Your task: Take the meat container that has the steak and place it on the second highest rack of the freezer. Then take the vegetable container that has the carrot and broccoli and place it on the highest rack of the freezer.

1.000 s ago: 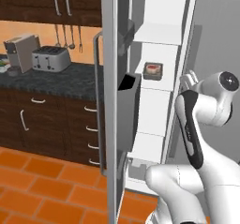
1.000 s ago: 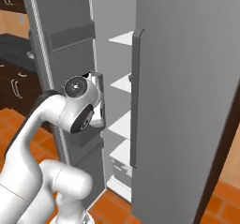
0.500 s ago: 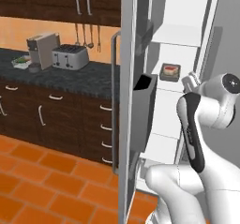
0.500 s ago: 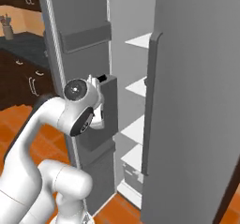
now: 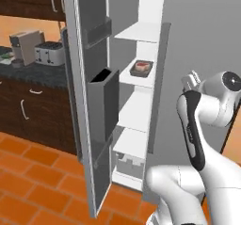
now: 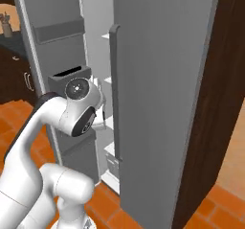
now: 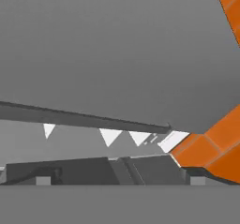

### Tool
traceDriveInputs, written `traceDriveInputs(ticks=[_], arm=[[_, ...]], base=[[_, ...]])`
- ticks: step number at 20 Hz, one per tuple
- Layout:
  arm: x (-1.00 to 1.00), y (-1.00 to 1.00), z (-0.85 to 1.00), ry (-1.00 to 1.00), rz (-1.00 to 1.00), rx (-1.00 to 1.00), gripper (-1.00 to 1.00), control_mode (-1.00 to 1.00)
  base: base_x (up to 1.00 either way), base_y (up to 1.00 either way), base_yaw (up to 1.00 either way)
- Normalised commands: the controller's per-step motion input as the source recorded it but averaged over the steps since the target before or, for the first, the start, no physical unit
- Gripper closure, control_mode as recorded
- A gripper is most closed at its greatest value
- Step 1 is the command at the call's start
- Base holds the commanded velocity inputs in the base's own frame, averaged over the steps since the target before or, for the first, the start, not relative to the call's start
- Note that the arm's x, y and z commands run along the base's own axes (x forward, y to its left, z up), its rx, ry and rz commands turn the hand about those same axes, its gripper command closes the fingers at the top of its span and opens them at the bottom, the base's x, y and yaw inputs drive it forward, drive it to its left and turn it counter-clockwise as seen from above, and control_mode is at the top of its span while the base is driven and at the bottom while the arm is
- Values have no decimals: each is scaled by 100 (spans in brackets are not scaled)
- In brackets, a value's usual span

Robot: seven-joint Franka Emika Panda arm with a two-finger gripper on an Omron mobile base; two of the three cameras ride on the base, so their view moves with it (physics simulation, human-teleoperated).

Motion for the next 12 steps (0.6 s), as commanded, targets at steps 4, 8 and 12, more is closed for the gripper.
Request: traceDriveInputs(ticks=[4, 8, 12], arm=[[0, 0, 0, 0, 0, 0, -100, 100], [0, 0, 0, 0, 0, 0, -100, 100], [0, 0, 0, 0, 0, 0, -100, 100]], base=[[-45, 41, 59], [0, 32, 85], [0, 46, 88]])
